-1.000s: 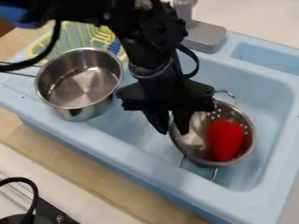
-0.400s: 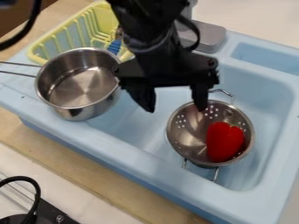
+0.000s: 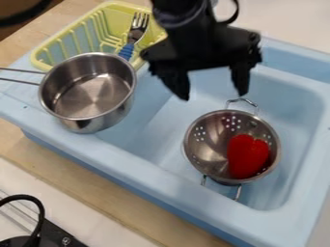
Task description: Put the silver pot with red object in the bottom right corner of sink
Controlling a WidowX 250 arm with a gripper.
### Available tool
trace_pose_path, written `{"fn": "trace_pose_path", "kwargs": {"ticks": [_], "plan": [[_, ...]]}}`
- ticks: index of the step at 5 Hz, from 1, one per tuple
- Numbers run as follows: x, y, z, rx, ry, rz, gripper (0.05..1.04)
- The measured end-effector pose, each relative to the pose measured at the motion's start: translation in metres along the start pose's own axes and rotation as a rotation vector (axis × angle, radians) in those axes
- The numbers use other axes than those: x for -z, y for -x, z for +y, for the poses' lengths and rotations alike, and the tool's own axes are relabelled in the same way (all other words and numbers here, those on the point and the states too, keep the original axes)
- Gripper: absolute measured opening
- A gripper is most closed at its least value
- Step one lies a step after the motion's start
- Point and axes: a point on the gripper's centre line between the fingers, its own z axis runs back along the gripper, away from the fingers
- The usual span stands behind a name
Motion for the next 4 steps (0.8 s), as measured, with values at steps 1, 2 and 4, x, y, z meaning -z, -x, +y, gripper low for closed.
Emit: {"fn": "trace_pose_path", "kwargs": {"ticks": [1,2,4], "plan": [[-0.002,-0.018,-0.001,-0.016,-0.016,-0.021,0.999],[0.001,-0.035,0.011,-0.001,-0.077,-0.020,0.999],[0.001,-0.064,0.031,-0.014,-0.116,-0.069,0.999]]}}
